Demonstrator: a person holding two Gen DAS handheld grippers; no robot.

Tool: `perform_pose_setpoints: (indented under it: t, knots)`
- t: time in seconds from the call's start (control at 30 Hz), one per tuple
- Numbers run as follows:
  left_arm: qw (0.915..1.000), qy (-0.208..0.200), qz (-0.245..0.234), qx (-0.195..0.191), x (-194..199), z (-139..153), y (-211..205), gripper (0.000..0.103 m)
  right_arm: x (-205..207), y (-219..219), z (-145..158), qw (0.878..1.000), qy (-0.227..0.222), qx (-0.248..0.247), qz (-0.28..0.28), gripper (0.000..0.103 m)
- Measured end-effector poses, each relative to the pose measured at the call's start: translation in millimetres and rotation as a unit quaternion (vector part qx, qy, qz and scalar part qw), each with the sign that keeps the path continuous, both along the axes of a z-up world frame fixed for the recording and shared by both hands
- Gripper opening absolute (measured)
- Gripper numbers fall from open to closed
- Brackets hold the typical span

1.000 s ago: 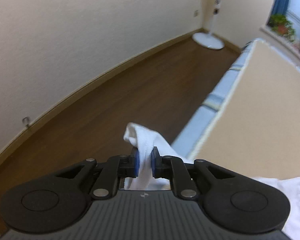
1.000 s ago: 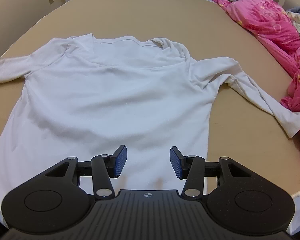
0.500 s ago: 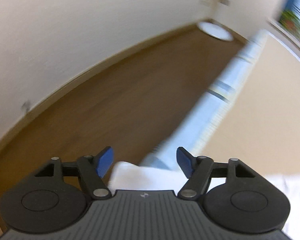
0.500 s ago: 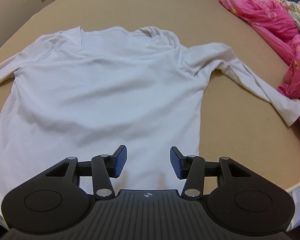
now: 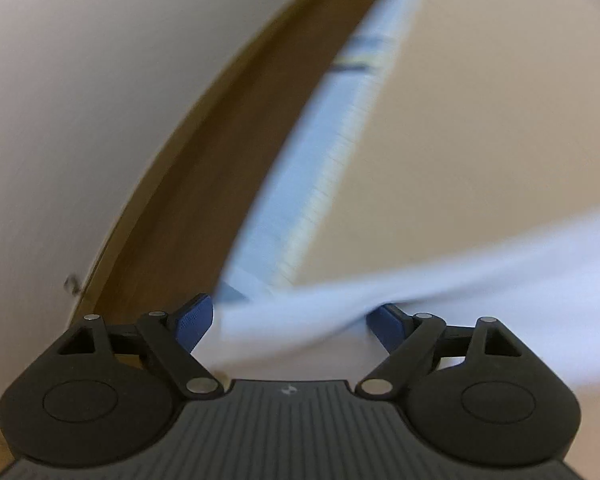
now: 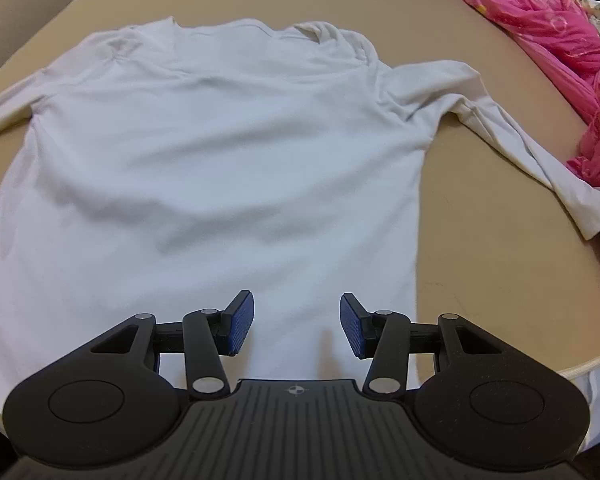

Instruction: Fold small clothes

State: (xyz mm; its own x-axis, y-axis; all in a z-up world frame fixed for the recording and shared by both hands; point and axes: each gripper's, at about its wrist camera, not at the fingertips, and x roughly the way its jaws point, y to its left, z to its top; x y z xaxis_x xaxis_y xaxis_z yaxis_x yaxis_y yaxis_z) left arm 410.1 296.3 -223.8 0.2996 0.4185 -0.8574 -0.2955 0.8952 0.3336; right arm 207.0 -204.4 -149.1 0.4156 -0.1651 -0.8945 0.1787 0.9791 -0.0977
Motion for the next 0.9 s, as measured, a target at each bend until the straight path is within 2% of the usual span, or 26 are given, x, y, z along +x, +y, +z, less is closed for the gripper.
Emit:
perform_pose_setpoints:
  t: [0.07,0.17,0.27,0.33,0.43,0.5,0.6,0.63,0.67,0.77,0.83,0.9]
  knots:
    - [0.9978,-0.008,0.065,0.005,14,2,33,0.088,2,-4,-1,1.0,0.001,-0.004,-0.007,0.05]
    - [0.988,-0.001,0.154,0.009,22,0,79,0.087,8,-11,2,1.0,-0.006,-0.003,-0.016,0.05]
    - [0.9886,-0.009,0.148,-0.025,13,6,90,0.085,18,-27,12,0.999,-0.037,0.01,-0.029,0.05]
    - [0.9936,-0.028,0.1,-0.043,9,22,70,0.085,32,-47,25,0.996,-0.071,0.026,-0.043,0.05]
    - [0.9975,-0.065,0.004,-0.028,12,63,5,0.085,67,-84,44,0.991,-0.122,0.036,-0.05,0.05]
    - [0.9929,-0.095,-0.065,-0.029,20,90,-51,0.087,99,-106,53,0.987,-0.155,0.036,-0.035,0.05]
    - [0.9804,-0.105,-0.161,-0.046,37,109,-141,0.089,151,-131,57,0.981,-0.192,0.014,0.003,0.048]
    - [0.9741,-0.101,-0.197,-0.045,43,109,-177,0.09,170,-137,56,0.98,-0.197,0.016,0.027,0.037]
    - [0.9682,-0.094,-0.228,-0.04,48,106,-208,0.09,187,-139,53,0.979,-0.198,0.022,0.047,0.022]
    - [0.9501,-0.066,-0.304,-0.021,62,83,-296,0.09,226,-139,37,0.976,-0.188,0.046,0.098,0.019]
    - [0.9432,-0.049,-0.328,-0.014,70,60,-342,0.09,250,-137,21,0.978,-0.164,0.066,0.114,0.019]
    - [0.9382,-0.033,-0.344,-0.014,77,39,-375,0.09,269,-133,2,0.98,-0.147,0.065,0.118,0.02]
